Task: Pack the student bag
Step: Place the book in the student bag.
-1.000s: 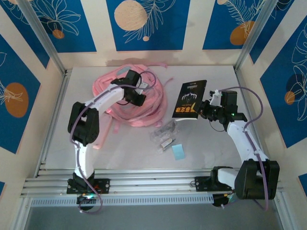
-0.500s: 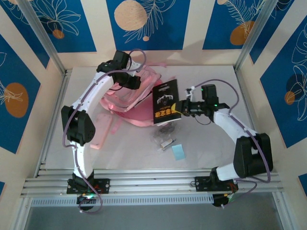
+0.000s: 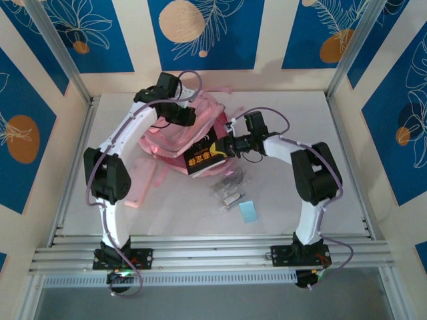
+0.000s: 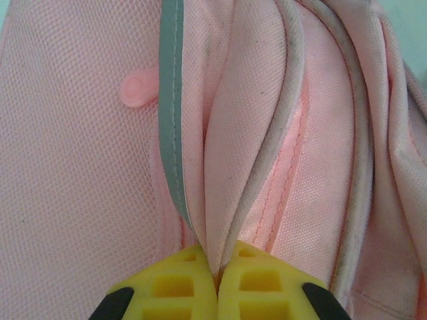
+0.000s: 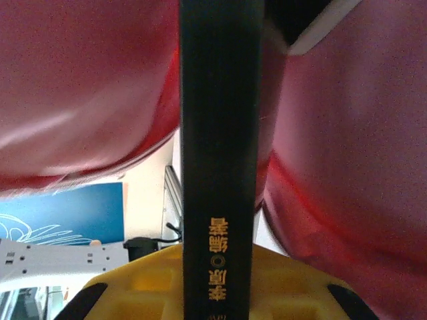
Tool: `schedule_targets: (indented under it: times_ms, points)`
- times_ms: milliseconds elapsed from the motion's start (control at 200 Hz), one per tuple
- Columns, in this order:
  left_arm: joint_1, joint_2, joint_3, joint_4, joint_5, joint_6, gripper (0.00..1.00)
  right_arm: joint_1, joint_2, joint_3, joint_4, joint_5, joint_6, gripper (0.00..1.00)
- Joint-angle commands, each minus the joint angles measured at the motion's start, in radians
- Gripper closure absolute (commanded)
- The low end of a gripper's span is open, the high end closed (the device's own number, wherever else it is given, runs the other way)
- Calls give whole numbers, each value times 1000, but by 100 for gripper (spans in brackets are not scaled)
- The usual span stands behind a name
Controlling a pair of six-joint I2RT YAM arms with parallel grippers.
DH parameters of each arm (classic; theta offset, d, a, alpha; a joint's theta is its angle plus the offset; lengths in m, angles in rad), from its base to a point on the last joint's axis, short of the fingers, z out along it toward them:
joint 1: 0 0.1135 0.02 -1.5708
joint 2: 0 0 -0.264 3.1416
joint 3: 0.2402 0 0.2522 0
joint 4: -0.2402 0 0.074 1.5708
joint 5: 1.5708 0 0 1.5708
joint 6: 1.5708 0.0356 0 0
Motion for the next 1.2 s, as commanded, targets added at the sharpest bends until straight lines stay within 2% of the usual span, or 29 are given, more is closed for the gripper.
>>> schedule_targets:
  times_ms: [0,95,180,280,320,405,560,700,805,985,1115,1195]
  points:
    - [5,-101,-17,59,73,-16,100,-10,82,115,-41,-44,-35,100]
    - [6,-115,-35,64,71,-21,100,-38,144,205,-159,47,-70,100]
    - [6,-124,-49,74,71,-34,100,-65,149,229,-198,137,-52,77]
    - [6,-134,-72,99,82,-51,100,-75,95,206,-197,222,-38,41]
    - [6,-135,-81,111,89,-58,100,-70,63,192,-209,265,-44,33]
    - [6,-137,-91,127,96,-72,100,-50,-17,158,-280,403,-77,27]
    - [6,-137,-109,157,120,-91,100,-7,-200,8,-318,653,-57,25]
    - [3,-138,-129,186,142,-113,100,35,-330,-119,-297,804,34,26]
    - [-2,-139,-140,199,137,-117,100,73,-383,-198,-226,806,146,33]
    - [-5,-135,-156,211,142,-124,100,142,-368,-301,3,800,336,55]
    - [-5,-136,-162,211,137,-119,100,158,-283,-308,138,783,421,58]
    - [-6,-136,-162,207,137,-114,100,169,-226,-299,159,783,456,57]
